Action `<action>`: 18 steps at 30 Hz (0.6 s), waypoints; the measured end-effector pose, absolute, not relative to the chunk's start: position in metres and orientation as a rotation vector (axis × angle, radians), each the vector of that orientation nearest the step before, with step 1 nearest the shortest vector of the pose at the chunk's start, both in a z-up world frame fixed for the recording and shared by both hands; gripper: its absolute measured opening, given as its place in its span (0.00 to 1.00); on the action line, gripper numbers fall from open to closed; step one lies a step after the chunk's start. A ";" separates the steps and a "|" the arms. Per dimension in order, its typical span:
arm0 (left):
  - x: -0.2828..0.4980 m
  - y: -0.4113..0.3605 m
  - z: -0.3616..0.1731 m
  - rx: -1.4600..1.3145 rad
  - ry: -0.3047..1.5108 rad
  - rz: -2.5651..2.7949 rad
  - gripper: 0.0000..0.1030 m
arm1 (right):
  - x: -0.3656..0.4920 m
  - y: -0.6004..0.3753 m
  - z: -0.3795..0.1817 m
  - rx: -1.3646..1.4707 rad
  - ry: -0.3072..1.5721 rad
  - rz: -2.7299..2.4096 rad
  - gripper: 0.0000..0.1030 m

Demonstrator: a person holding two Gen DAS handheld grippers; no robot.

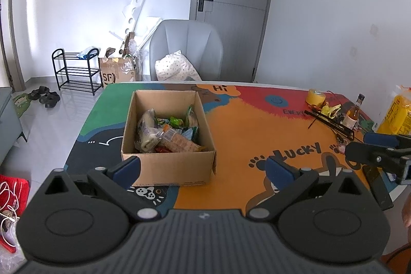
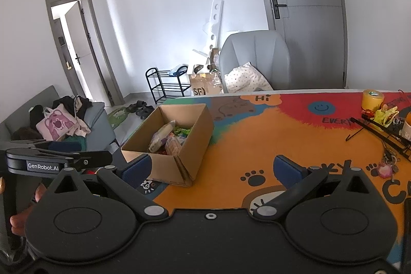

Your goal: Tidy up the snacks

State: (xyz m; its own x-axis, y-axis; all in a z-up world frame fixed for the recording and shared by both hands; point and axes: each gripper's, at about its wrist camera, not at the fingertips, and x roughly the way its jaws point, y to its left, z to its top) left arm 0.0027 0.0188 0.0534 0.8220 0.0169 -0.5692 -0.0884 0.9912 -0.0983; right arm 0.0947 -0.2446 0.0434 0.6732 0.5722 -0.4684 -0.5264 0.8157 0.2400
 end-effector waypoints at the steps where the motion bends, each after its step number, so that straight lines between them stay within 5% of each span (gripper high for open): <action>1: 0.004 0.018 0.054 -0.121 0.604 0.056 1.00 | 0.094 -0.244 0.044 0.087 0.555 0.619 1.00; 18: 0.003 0.020 0.053 -0.124 0.603 0.062 1.00 | 0.095 -0.245 0.041 0.071 0.554 0.594 1.00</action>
State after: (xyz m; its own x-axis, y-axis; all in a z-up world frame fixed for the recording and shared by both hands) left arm 0.0033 0.0200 0.0531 0.8220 0.0218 -0.5690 -0.0940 0.9908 -0.0978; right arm 0.0954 -0.2449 0.0412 0.6878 0.5488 -0.4751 -0.5115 0.8308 0.2191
